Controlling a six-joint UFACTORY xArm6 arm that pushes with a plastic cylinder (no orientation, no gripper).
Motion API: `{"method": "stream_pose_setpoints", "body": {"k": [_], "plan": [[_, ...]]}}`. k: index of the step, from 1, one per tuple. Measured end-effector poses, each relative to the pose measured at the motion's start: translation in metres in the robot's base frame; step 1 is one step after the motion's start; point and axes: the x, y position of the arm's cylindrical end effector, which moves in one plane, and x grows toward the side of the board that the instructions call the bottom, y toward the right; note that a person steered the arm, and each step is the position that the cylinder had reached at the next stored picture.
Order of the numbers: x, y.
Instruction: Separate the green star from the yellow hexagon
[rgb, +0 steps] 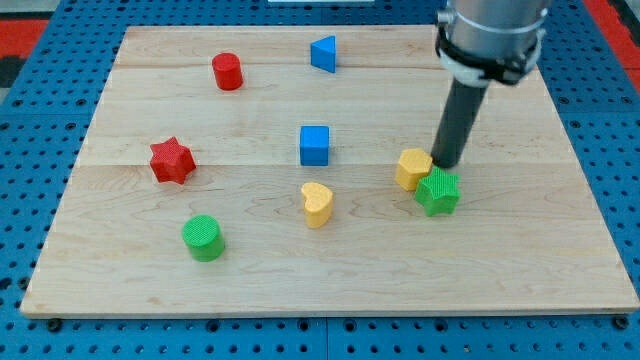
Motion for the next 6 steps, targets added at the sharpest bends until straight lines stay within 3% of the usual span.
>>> {"method": "stream_pose_setpoints", "body": {"k": [1, 2, 3, 4, 5, 6], "plan": [[-0.025, -0.007], [0.055, -0.023], [0.075, -0.022], [0.061, -0.034], [0.109, -0.014], [0.128, -0.034]]}}
